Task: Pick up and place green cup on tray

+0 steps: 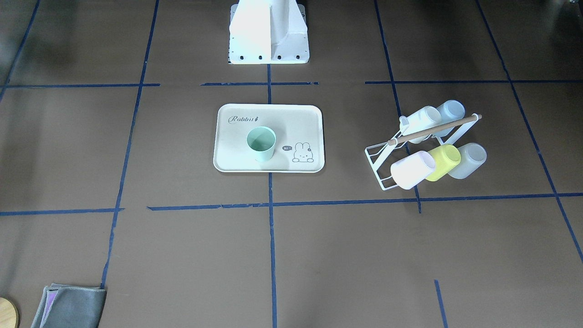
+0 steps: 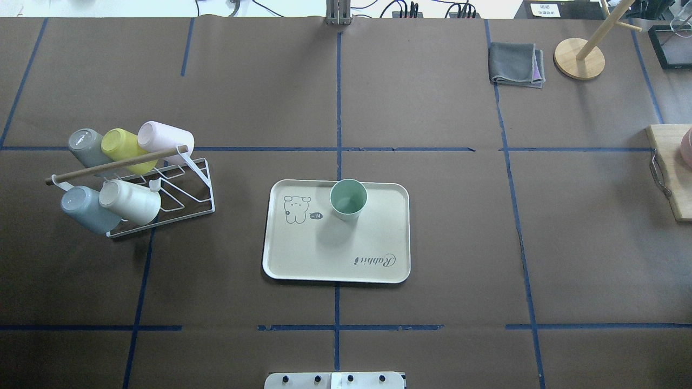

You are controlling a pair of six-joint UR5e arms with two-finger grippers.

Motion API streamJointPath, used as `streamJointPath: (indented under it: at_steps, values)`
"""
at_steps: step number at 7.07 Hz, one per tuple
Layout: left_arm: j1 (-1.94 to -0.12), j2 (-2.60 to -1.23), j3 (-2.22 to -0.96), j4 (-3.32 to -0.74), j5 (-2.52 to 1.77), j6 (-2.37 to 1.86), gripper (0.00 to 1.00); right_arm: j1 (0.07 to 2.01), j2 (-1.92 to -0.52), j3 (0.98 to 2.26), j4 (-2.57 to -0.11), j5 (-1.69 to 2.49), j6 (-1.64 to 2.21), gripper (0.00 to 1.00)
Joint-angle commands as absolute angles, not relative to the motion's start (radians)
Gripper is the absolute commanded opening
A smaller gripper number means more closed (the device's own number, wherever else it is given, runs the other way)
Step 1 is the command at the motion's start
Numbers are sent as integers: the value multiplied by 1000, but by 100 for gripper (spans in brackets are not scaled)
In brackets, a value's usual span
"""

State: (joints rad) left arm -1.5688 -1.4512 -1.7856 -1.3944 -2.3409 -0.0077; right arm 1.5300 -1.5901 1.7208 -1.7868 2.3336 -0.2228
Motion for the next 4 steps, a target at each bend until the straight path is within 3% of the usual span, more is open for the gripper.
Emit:
streamJointPath:
  at_steps: [1,4]
  values:
    - [-1569,-1450,-1786,-1394,-2341,-8,100,1529,-1595,1718,-1781,2333,-222,99]
    - [-1569,-1454,-1793,-1394,-2341,-8,100,1531,-1600,1718,-1778,2335,-224,99]
